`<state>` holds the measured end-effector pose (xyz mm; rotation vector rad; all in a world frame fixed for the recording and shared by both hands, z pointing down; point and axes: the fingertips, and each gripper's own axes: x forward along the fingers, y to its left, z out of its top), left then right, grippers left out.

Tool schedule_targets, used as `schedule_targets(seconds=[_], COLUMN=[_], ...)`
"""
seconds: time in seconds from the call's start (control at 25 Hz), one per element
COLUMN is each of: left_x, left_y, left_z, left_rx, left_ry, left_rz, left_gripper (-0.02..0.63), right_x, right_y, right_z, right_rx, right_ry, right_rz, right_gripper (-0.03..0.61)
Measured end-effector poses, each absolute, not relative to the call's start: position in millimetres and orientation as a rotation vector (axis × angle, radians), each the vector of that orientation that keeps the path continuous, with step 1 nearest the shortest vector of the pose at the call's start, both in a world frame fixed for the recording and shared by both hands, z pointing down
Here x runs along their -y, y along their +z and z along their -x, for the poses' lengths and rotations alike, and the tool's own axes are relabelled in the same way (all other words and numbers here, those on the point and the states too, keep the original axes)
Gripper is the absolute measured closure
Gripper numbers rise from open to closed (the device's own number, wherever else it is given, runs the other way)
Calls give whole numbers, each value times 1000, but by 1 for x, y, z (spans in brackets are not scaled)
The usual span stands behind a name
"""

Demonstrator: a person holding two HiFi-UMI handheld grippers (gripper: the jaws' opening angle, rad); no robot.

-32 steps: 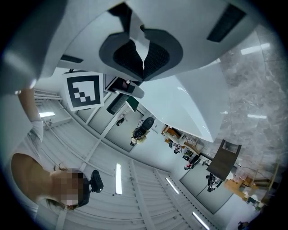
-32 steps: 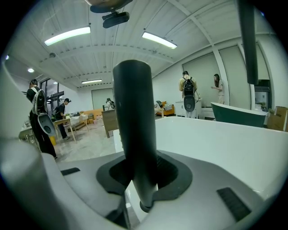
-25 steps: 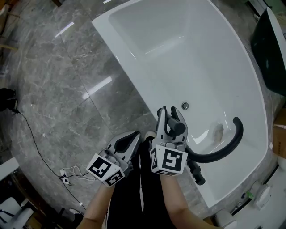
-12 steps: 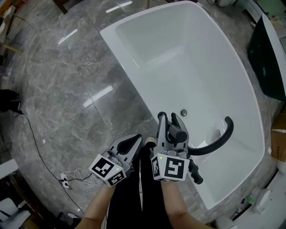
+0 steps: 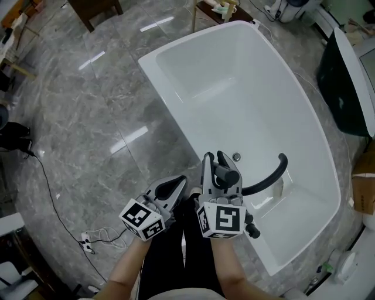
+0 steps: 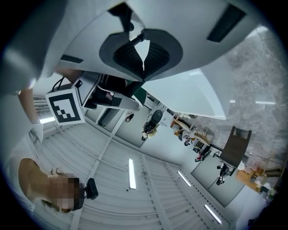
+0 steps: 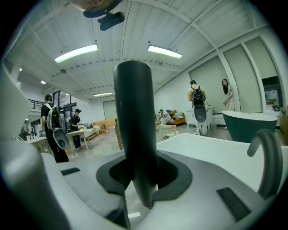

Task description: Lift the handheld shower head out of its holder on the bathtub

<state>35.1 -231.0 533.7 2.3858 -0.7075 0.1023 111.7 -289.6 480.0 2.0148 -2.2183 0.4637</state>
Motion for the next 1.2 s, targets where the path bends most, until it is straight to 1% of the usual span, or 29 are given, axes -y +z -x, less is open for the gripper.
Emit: schedule_targets(seconds=[0.36, 0.76, 1.2], left_x=[225, 211, 231], left_y=[479, 442, 397], left_z=[-41, -39, -14], left_rx=[698, 743, 856], left_ry=[85, 67, -18], left_rz=[-2430, -2434, -2500], left_gripper=[601, 601, 601], right_x=[278, 269, 273], right_y=[424, 379, 332], right_z=[-103, -105, -89], right_rx=[2320, 2381, 2486], right_ry=[479, 450, 414], right_rz=[-1923, -1832, -1758], right_gripper=[471, 470, 471])
